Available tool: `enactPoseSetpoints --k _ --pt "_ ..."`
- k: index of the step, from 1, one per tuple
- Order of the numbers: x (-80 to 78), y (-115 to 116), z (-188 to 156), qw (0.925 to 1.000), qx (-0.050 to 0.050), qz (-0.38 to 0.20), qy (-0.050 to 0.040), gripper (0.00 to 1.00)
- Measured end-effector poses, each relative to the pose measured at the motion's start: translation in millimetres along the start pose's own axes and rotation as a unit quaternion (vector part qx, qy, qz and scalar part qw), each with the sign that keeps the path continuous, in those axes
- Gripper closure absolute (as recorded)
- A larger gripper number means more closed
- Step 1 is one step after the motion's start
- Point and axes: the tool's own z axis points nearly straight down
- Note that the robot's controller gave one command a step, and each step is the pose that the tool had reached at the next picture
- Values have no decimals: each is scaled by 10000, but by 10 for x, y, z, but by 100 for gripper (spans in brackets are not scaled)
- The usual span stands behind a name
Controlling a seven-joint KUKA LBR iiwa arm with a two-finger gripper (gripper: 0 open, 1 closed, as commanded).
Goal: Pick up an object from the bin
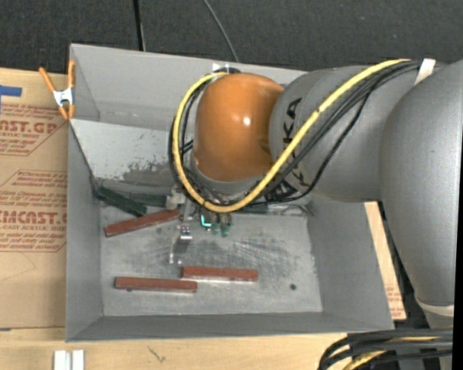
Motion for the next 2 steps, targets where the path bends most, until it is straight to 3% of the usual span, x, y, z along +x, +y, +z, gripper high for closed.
enactPoseSetpoints --k 1,2 --pt "-19 -6 -39 10000 -5 5 -35 0" --pt "410 -91 995 9999 -32 93 -87 100"
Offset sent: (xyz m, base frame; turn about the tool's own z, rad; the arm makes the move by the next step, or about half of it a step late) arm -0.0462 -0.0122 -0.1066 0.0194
